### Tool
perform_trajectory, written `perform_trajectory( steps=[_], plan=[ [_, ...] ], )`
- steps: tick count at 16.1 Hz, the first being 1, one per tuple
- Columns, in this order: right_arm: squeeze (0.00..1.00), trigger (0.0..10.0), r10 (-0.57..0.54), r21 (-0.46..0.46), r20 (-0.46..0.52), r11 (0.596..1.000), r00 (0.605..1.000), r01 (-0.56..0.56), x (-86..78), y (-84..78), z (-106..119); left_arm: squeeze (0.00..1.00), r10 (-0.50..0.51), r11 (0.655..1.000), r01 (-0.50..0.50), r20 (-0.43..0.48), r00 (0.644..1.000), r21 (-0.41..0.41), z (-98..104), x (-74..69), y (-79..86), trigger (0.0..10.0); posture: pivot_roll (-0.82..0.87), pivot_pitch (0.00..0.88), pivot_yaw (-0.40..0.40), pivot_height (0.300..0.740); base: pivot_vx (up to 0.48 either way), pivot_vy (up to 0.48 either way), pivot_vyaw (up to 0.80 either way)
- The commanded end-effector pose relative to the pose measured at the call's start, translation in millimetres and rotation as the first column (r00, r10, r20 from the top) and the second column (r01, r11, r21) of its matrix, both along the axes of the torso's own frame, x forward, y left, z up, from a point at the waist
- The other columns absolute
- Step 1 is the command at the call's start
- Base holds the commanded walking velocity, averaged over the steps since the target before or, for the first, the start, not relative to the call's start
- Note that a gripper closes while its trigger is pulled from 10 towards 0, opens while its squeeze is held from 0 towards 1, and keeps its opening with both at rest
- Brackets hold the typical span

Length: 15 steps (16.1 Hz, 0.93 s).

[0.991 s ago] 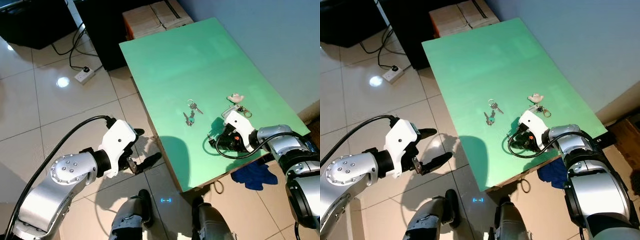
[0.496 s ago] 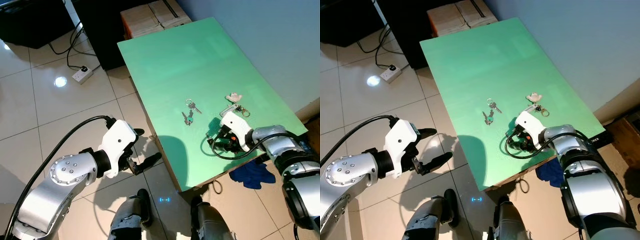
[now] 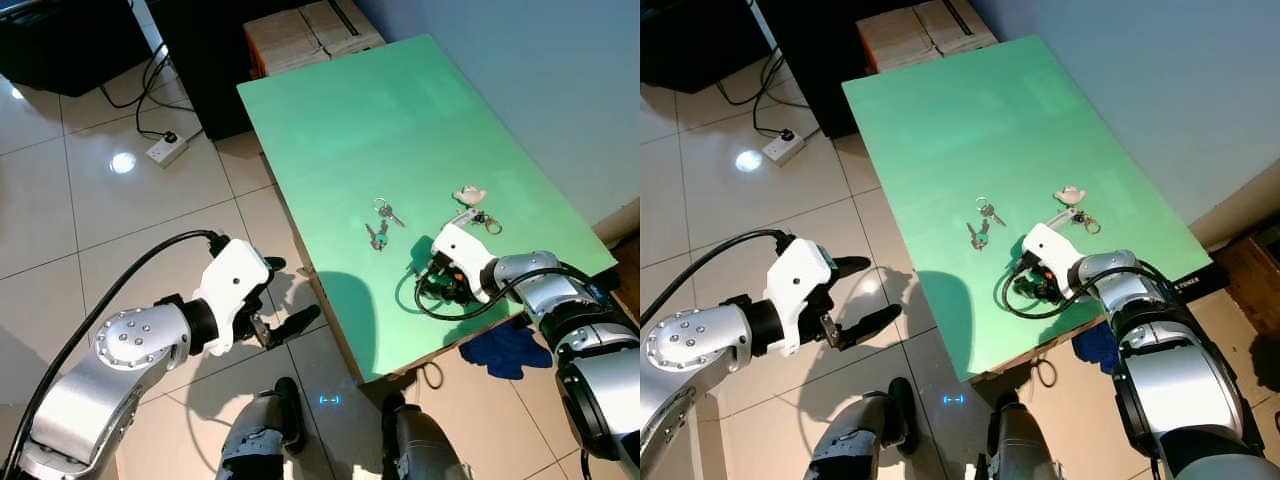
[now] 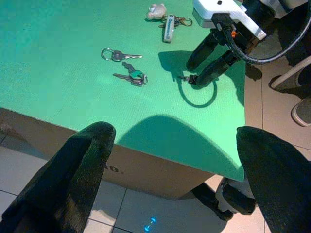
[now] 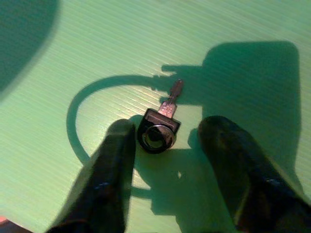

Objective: Hang keys on a hook

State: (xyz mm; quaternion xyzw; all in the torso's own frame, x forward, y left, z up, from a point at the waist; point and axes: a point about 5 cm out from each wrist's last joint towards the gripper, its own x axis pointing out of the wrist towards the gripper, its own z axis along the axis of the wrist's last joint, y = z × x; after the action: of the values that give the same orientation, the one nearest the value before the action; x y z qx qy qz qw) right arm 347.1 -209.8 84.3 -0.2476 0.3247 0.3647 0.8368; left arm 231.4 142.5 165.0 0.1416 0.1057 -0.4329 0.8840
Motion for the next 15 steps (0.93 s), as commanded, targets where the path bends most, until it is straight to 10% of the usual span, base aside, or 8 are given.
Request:
perform_trajectory(
  steps=[1,15],
  plan=[
    [0.0,0.0,0.008,0.001,-0.049,1.0,0.999,-0.008,-6.6,-0.9,-9.2,0.0,-0.016,1.0,0.016,0.001,1.0,0.006,2.6,-3.9,-0.5,10.0,0.06,0.311,0.058,0.74,0.0,0.0,0.0],
    [0.0,0.0,-0.006,-0.011,-0.082,1.0,0.997,0.005,-7.5,-9.3,-6.4,0.0,-0.017,1.0,0.017,0.013,1.0,0.008,3.3,2.4,0.2,10.0,0.05,0.303,0.06,0.74,0.0,0.0,0.0]
  ],
)
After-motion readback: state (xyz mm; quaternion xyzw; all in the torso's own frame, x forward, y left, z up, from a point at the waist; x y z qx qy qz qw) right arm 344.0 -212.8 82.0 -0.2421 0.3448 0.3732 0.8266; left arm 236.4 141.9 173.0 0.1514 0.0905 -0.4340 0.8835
